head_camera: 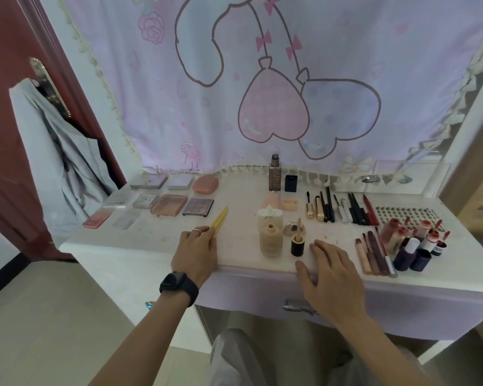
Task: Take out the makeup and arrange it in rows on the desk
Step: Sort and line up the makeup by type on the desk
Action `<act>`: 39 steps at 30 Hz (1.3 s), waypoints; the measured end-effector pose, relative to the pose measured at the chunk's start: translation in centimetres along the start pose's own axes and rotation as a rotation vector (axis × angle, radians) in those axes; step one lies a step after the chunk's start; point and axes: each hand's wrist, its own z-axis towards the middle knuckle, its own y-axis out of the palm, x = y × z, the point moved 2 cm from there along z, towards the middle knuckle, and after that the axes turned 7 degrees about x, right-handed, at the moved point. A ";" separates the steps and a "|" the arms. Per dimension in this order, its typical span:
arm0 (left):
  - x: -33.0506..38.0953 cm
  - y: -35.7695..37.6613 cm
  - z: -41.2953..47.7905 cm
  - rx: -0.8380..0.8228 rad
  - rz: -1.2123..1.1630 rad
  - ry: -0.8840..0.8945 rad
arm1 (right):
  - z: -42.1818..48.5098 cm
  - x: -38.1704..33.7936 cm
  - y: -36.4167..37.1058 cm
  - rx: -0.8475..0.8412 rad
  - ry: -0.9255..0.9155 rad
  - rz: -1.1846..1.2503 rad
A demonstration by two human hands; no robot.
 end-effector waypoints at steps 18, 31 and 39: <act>6.8 1.4 -0.5 -0.036 -0.138 0.065 | -0.1 0.2 0.0 -0.024 0.003 -0.026; 5.1 0.9 -0.3 -0.041 -0.264 0.048 | -0.6 0.2 0.6 -0.061 -0.020 -0.164; -0.5 0.1 6.0 0.019 0.059 -0.113 | -0.6 0.2 0.7 -0.055 -0.030 -0.174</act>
